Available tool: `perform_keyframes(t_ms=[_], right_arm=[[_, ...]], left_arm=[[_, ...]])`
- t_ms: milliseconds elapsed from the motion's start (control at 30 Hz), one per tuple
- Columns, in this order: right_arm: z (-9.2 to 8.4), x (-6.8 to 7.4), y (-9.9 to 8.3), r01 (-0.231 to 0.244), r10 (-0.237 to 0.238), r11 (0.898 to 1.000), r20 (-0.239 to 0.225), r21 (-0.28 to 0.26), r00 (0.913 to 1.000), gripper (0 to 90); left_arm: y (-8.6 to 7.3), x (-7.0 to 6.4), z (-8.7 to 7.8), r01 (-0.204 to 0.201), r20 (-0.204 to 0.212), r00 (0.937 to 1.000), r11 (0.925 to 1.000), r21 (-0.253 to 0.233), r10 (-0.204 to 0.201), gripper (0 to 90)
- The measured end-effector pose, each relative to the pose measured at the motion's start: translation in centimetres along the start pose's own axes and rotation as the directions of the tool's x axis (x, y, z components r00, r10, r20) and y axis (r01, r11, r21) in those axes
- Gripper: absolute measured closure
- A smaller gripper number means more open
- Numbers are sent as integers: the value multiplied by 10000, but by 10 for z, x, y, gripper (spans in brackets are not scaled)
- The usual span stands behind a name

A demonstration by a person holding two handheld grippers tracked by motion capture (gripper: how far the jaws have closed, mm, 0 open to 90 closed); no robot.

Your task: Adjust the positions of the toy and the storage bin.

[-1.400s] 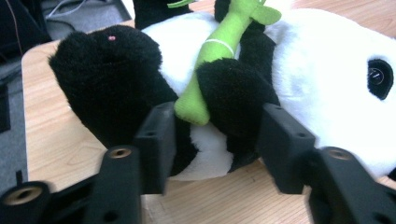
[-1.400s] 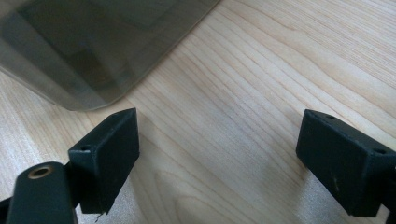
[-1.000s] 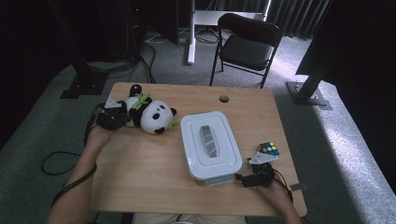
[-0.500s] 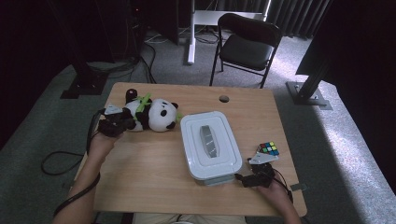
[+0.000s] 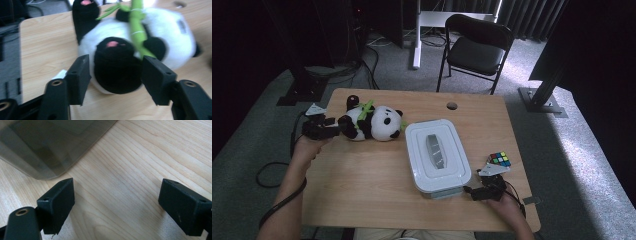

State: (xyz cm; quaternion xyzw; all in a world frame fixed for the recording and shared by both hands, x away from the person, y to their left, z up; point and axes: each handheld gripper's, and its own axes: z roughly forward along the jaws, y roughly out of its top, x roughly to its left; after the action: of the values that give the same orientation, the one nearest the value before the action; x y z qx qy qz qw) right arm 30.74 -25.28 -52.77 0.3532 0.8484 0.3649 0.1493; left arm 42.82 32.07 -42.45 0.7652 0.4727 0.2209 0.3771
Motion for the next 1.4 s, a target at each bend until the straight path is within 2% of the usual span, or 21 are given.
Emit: perform_keyframes(t_ms=[133,233,333,433,533,767,900,967,1067,1167,1267,1333,1400], right_arm=[[0,0,0,-7,7,10000,-1,-2,10000,132],[0,0,0,-1,1,10000,-1,-4,10000,132],[0,0,0,4,-4,10000,1,2,10000,132],[0,0,0,2,-2,10000,0,-1,10000,132],[0,0,0,1,-1,10000,-2,-3,10000,132],[0,0,0,-7,7,10000,1,1,10000,132],[0,0,0,0,0,10000,-3,-2,10000,132],[0,0,0,-2,2,10000,-3,-1,10000,132],[0,0,0,0,0,10000,1,1,10000,132],[0,0,0,-10,10,10000,5,2,10000,132],[0,0,0,-10,10,10000,9,0,10000,132],[0,0,0,-12,12,10000,10,1,10000,132],[0,0,0,-12,12,10000,10,0,10000,132]], left_arm=[[3,0,10,-267,126,9996,9996,42,266,413],[5,1,16,-267,333,9991,9996,-12,267,424],[3,0,21,-346,339,9988,9994,63,344,518],[1,-1,19,-219,366,9991,9997,98,215,614],[0,-7,16,-297,304,9991,9989,353,287,655],[-4,-29,4,-198,276,9995,9971,737,178,660],[-6,-48,-3,-321,386,9988,9953,913,286,658],[-9,-57,-6,-465,411,9982,9956,818,432,650],[-13,-66,-8,-405,855,9958,9965,732,342,622],[-14,-72,-10,-400,1209,9923,9947,943,285,622],[-13,-77,-13,-425,1237,9919,9926,1135,283,610],[-10,-78,-15,-491,1493,9882,9933,1045,332,578],[-6,-78,-19,-452,1544,9875,9954,850,316,558]])
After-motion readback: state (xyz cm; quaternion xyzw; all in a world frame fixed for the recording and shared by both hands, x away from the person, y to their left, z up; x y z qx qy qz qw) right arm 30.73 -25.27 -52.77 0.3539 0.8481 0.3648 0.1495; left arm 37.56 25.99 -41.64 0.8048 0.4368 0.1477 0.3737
